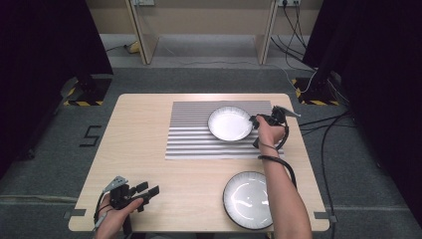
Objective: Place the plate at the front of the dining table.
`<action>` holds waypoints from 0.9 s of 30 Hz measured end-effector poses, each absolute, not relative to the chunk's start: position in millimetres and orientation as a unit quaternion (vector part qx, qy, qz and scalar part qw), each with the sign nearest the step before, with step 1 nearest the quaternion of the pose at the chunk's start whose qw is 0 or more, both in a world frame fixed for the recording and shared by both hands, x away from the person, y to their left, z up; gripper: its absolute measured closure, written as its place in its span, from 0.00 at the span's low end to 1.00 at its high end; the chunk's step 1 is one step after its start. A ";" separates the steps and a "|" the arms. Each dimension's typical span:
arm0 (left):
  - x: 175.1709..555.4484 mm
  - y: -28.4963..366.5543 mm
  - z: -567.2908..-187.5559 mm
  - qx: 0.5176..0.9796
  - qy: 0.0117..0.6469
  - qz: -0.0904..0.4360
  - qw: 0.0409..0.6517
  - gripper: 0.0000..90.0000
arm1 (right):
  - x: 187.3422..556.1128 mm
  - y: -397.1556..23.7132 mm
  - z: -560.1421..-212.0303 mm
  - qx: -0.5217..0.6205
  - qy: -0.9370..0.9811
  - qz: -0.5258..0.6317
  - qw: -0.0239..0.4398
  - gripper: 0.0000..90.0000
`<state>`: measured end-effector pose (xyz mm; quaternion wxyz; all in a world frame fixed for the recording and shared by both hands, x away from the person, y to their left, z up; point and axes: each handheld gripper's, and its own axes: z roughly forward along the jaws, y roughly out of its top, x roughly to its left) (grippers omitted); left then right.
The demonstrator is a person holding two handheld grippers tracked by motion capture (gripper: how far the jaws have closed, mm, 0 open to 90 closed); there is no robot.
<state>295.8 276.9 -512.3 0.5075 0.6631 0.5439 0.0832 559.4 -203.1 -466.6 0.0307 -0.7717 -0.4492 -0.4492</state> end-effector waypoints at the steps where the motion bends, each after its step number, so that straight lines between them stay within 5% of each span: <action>1: 296.1 277.7 -512.7 0.662 0.545 0.084 0.507 0.41 | 558.6 -203.9 -466.1 -0.773 -0.449 -0.448 0.026 0.72; 27: 295.1 274.4 -514.0 0.665 0.544 0.080 0.505 0.41 | 530.6 -218.9 -454.8 -0.758 -0.477 -0.444 0.014 0.63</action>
